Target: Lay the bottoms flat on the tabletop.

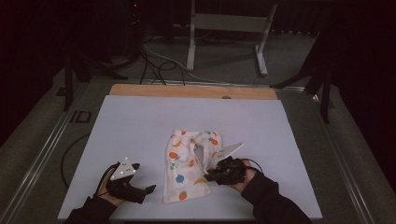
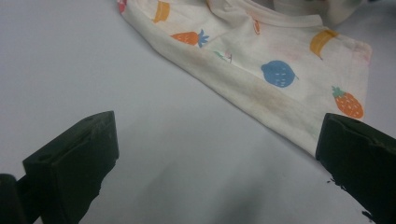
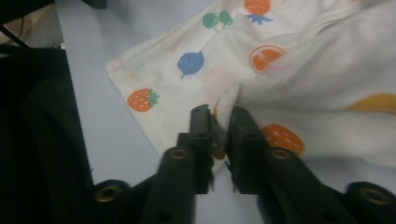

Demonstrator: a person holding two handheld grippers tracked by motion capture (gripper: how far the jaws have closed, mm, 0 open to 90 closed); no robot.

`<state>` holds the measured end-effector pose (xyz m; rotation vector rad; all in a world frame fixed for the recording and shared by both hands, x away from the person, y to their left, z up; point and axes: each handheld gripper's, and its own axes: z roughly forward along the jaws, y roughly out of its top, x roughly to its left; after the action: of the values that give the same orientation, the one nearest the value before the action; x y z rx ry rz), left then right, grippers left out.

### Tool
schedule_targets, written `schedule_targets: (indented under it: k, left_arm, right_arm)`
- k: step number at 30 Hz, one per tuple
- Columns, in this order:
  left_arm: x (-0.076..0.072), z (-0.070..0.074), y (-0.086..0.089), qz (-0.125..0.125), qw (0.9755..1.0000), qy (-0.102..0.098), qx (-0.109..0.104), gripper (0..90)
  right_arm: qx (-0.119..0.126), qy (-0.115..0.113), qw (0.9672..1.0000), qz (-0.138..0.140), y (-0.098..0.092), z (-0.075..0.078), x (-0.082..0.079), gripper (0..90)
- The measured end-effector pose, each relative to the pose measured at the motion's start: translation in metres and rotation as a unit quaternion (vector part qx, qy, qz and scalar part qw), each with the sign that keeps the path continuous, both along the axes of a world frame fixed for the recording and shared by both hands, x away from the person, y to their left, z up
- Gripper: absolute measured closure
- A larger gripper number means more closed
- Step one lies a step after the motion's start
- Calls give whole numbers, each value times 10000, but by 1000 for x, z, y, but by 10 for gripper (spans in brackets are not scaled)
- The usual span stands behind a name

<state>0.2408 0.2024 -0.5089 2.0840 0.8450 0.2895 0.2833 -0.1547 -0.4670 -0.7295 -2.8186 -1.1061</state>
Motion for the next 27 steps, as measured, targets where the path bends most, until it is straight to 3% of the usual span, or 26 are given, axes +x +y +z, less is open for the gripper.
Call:
schedule_targets:
  k: [5,8,10,12,16,18,19,21,27]
  left_arm:
    - [0,0,1,-5,10000,-3,-4,3]
    - [-1,1,2,33,10000,-25,-2,3]
    - [-1,0,2,32,10000,-10,-2,3]
    - [-1,1,2,29,10000,-29,4,3]
    - [-1,0,1,15,10000,-17,14,3]
    - [-1,0,1,15,10000,-17,14,3]
    - [0,0,0,10,10000,-13,25,3]
    - [0,0,0,-5,10000,-1,25,3]
    - [0,0,1,10,10000,-3,26,3]
  right_arm:
    - [28,55,10000,-15,3,-7,4,669]
    - [386,-141,9984,-397,-22,7,12,592]
    - [523,-333,9950,-784,-38,14,17,609]
    - [315,-540,9899,-1273,-52,12,24,616]
    - [136,-354,9809,-1908,-72,-12,43,642]
    - [113,-284,9801,-1961,-74,-19,47,642]
    - [158,-106,9779,-2081,-74,-30,56,643]
    - [248,-8,9776,-2090,-71,-35,61,643]
    - [113,-149,9771,-2121,-55,-42,69,664]
